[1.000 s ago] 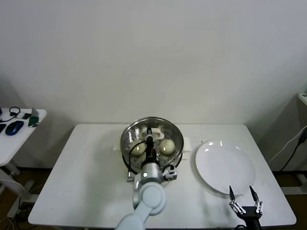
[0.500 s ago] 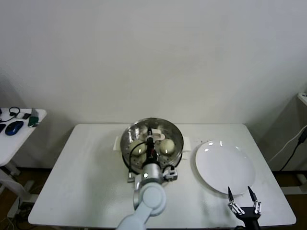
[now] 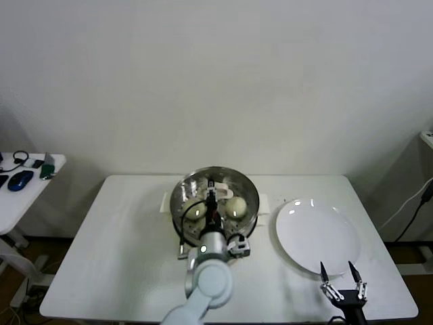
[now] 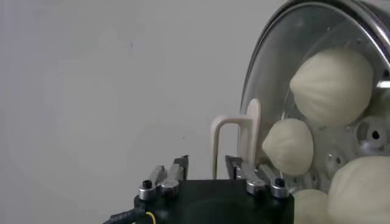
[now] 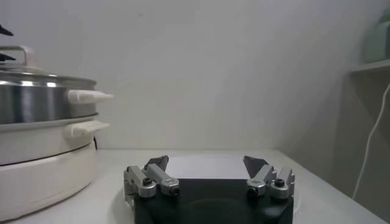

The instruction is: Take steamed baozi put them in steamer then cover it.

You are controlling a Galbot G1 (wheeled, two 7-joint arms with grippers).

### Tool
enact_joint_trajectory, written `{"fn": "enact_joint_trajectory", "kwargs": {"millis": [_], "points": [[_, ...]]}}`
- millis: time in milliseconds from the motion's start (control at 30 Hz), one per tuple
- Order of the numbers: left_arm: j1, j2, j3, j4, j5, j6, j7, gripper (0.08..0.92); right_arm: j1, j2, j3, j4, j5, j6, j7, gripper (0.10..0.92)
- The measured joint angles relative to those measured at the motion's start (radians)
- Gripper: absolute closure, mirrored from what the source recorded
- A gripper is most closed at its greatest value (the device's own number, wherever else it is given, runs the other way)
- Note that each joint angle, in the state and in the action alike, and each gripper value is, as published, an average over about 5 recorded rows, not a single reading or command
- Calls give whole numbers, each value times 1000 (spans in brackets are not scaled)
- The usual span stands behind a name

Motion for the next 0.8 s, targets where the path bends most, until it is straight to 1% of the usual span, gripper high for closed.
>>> {"fn": "enact_joint_trajectory", "kwargs": {"millis": [233, 367, 433, 567, 700, 800], "points": [[24, 46, 9, -82, -76, 7, 6, 321, 7, -4, -8, 8, 13, -28, 17, 203], [51, 80, 9, -148, -153, 0, -18, 218, 9, -3, -13, 13, 15, -43, 35, 203], [68, 97, 4, -184, -207, -10, -42, 190, 10, -3, -14, 18, 16, -50, 42, 203], [112, 127, -25, -253, -350, -51, -110, 178, 11, -3, -14, 30, 17, -63, 59, 203], [172, 153, -90, -305, -537, -136, -201, 177, 16, 0, -13, 40, 15, -74, 75, 203], [225, 166, -166, -333, -700, -223, -263, 177, 17, 1, -10, 47, 12, -79, 83, 203]]}}
